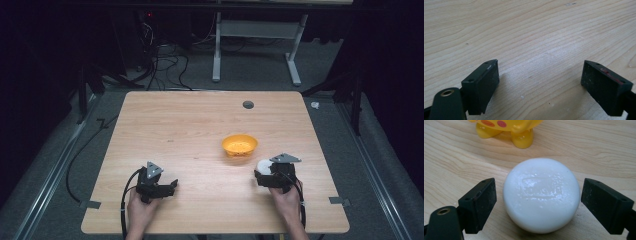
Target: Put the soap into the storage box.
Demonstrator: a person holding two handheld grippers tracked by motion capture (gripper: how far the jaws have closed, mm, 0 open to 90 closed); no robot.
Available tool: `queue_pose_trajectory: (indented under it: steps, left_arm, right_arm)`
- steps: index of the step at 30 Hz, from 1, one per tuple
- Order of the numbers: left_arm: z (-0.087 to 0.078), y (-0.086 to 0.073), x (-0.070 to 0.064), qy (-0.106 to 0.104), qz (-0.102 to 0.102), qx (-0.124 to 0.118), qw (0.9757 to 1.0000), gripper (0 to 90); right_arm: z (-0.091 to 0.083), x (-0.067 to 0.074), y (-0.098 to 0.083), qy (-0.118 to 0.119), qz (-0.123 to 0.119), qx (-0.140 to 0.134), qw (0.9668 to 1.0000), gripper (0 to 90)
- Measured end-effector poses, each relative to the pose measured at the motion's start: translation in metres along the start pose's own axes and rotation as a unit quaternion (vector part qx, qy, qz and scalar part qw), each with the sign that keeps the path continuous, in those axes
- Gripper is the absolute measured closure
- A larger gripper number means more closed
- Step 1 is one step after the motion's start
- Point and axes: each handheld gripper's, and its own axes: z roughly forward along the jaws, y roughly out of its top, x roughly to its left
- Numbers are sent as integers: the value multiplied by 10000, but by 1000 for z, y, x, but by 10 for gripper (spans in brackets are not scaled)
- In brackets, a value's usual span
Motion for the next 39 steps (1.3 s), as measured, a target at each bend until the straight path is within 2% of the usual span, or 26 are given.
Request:
queue_pose_trajectory:
  steps: [11, 19, 36, 39]
  left_arm:
    - [0, 0, 0, 0, -1, -2, 10000, 154]
    - [0, 0, 0, -1, 1, 3, 10000, 154]
    - [0, 0, 0, 0, 1, 3, 10000, 154]
    - [0, 0, 0, -1, -1, 2, 10000, 154]
  right_arm:
    - [12, -2, 0, -42, 88, 168, 9998, 156]
    - [16, -1, -1, -12, 99, 212, 9997, 216]
    - [15, -2, 0, 39, 112, 208, 9997, 232]
    - [13, -2, 1, 74, 64, 142, 9999, 233]
